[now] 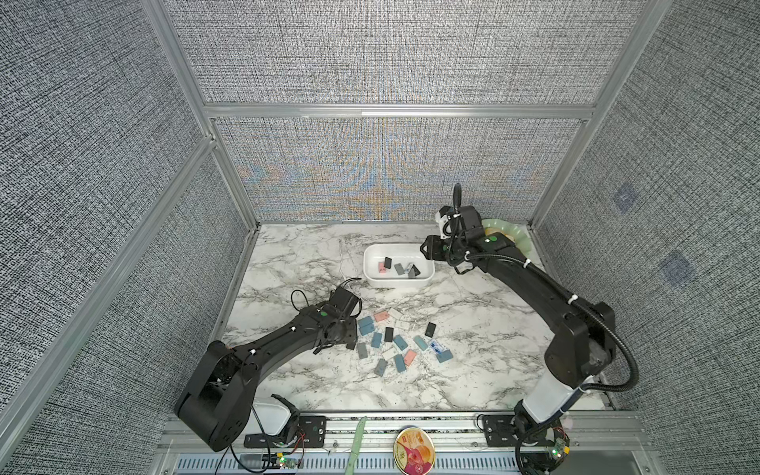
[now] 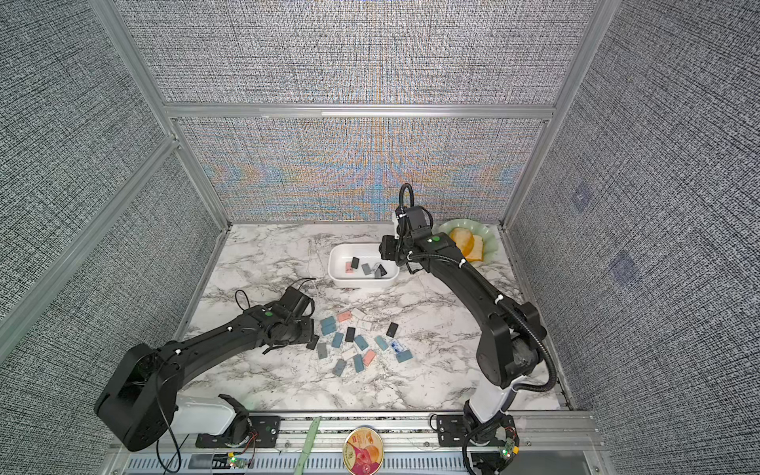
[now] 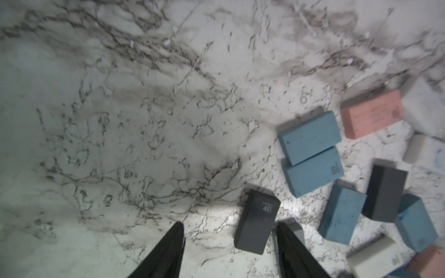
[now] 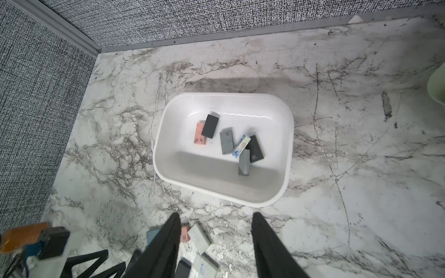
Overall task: Put the eraser in the storage box
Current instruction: Pick up the eraser from the center of the board.
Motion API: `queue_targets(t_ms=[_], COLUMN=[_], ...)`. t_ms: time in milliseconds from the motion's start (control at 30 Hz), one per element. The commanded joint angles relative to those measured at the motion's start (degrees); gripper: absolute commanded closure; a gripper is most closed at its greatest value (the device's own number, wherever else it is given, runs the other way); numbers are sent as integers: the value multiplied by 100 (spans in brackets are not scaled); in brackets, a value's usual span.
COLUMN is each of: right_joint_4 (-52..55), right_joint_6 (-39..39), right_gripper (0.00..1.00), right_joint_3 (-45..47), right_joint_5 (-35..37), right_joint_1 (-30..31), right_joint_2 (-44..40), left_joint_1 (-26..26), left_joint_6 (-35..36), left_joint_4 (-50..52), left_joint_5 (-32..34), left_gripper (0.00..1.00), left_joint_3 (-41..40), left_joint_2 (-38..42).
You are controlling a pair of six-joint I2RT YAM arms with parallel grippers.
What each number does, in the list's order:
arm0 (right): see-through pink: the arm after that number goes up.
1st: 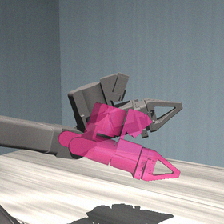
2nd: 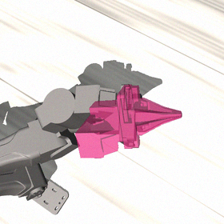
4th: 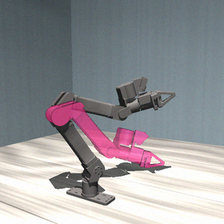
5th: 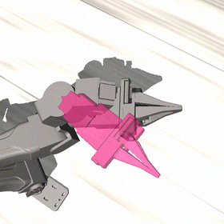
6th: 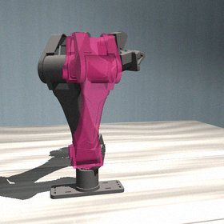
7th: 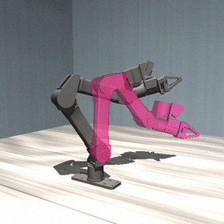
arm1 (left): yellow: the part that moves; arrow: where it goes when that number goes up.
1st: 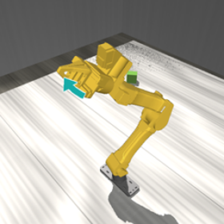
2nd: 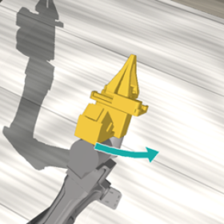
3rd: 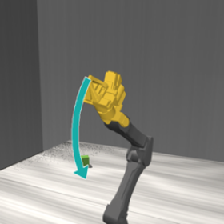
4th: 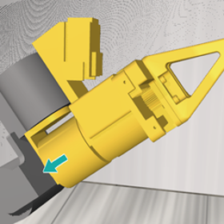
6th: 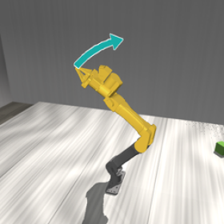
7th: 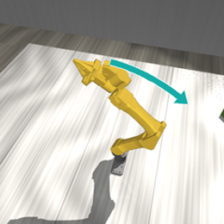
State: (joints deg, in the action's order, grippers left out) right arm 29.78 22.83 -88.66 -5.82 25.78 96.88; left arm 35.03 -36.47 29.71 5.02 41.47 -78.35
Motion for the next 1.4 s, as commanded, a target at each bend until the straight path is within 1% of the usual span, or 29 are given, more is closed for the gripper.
queue_targets(t_ms=[0, 133, 333, 467, 533, 733, 1100, 1367], right_joint_4=[-164, -237, -264, -266, -284, -307, -350, -358], right_joint_6=[-25, 37, 69, 75, 80, 116, 143, 134], right_gripper=[48, 48, 48, 48, 48, 48, 48, 48], right_joint_3=[263, 585, 830, 903, 933, 978, 1018, 1105], right_joint_5=[-57, -59, -8, 28, 29, 9, -42, -10], right_joint_1=[-3, -3, -3, -3, -3, -2, -3, -3], right_joint_2=[-244, -476, -666, -740, -755, -751, -706, -741], left_joint_1=[-5, 4, 44, 66, 72, 118, 232, 345], left_joint_6=[48, 26, 8, -226, -270, -317, -281, -335], left_joint_4=[-208, -522, -645, -334, -332, -216, -158, -110], left_joint_5=[-316, -496, -502, -178, -150, -140, -297, -362], left_gripper=[36, 36, 36, 39, 39, 42, 43, 44], left_joint_3=[-114, -131, -35, 114, 119, 104, -61, -73], left_joint_2=[-25, -158, -586, -846, -896, -910, -605, -703])
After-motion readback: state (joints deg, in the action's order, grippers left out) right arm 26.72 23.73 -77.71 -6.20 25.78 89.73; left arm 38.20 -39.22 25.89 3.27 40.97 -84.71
